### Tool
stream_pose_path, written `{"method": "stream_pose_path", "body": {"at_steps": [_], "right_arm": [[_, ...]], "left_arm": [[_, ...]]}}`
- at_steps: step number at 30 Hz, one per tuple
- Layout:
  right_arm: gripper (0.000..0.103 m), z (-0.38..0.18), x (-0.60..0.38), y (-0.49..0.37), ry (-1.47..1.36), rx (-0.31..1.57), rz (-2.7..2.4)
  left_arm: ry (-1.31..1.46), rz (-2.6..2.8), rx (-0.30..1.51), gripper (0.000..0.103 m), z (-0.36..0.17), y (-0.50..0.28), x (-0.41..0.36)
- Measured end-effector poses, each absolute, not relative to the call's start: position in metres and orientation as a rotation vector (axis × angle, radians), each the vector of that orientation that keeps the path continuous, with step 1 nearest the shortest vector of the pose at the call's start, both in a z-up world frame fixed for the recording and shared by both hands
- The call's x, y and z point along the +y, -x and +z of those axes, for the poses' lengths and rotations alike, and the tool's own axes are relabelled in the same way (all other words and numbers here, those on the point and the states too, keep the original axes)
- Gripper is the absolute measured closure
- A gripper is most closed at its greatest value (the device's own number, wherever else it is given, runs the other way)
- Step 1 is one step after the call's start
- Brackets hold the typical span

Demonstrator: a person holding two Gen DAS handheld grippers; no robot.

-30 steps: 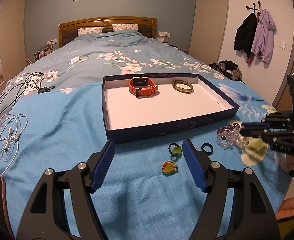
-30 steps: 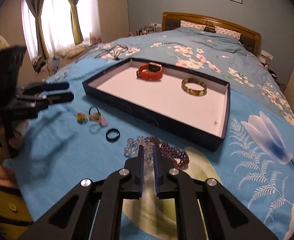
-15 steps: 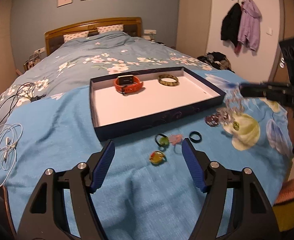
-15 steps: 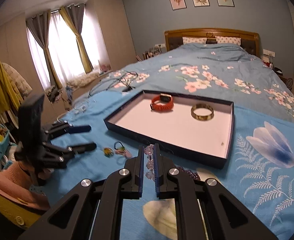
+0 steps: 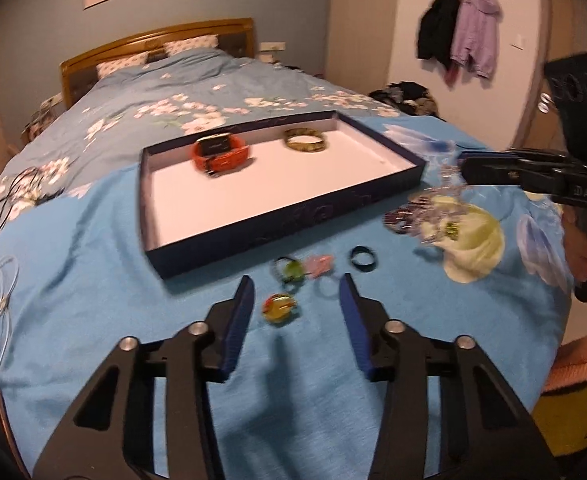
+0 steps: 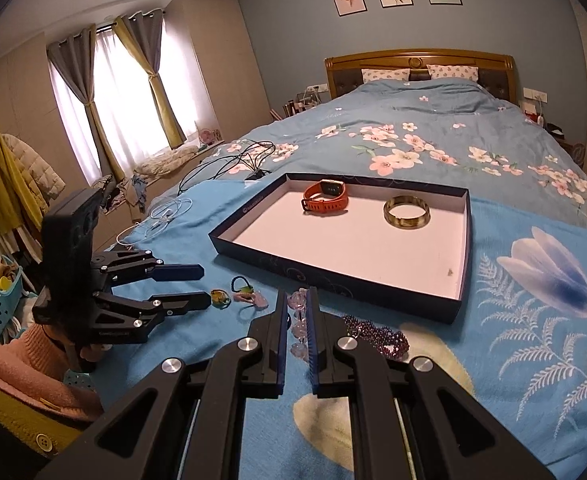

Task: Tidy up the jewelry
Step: 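Grasp the clear bead bracelet with the right tool while the left tool grasps the pink hair tie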

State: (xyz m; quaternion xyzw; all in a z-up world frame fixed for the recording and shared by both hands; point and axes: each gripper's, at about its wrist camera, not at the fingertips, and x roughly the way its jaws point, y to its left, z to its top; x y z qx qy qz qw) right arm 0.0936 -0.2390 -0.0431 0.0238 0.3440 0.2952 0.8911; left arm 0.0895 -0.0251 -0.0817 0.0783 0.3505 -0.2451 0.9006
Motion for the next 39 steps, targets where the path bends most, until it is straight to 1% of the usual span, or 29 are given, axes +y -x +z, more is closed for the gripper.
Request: {"method": "stream_pose_path", "body": {"at_steps": [2,5,7,9,12,15,20,23,25,31,39], "right_arm": [[0.096,-0.044,-0.238,-0.093,-0.051,0.717,0.614],[0.096,-0.047,-0.238,-0.094,-0.052,0.723,0.614],[0.096,-0.048,-0.238,-0.093,-0.055,0.727,0.613],[0.096,-0.050,-0.238,-0.094,-0.059,0.732,0.615],[0.096,-0.051,-0.239,-0.095,-0.064,0.737,0.614],[0.096,-0.053,-0.240,-0.097,-0.069,0.741,0.612],[0.096,-0.053,-0.239,-0.099,-0.068,0.739,0.619],[0.096,-0.053,-0.239,-0.099,-0.070,0.739,0.620],[0.096,-0.052,-0.239,-0.100,-0.069,0.735,0.620],[0.096,-0.045,-0.237,-0.101,-0.062,0.715,0.628],[0.096,-0.028,-0.237,-0.113,-0.052,0.673,0.623]], "left_arm": [[-0.187,-0.527,0.721,0.063,-0.083,-0.091,-0.035],[-0.212,-0.542,0.724,0.069,-0.084,-0.098,-0.048],[-0.220,-0.545,0.734,0.071,-0.086,-0.107,-0.053],[-0.233,-0.545,0.757,0.084,-0.090,-0.116,-0.057],[-0.237,-0.554,0.773,0.090,-0.093,-0.121,-0.059],[-0.254,-0.568,0.772,0.090,-0.094,-0.123,-0.060],[-0.260,-0.559,0.839,0.090,-0.104,-0.133,-0.062],[-0.254,-0.546,0.867,0.098,-0.108,-0.138,-0.061],[-0.245,-0.538,0.861,0.100,-0.109,-0.138,-0.059],[-0.183,-0.538,0.819,0.100,-0.099,-0.134,-0.049],[-0.126,-0.545,0.737,0.100,-0.069,-0.130,-0.041]]}}
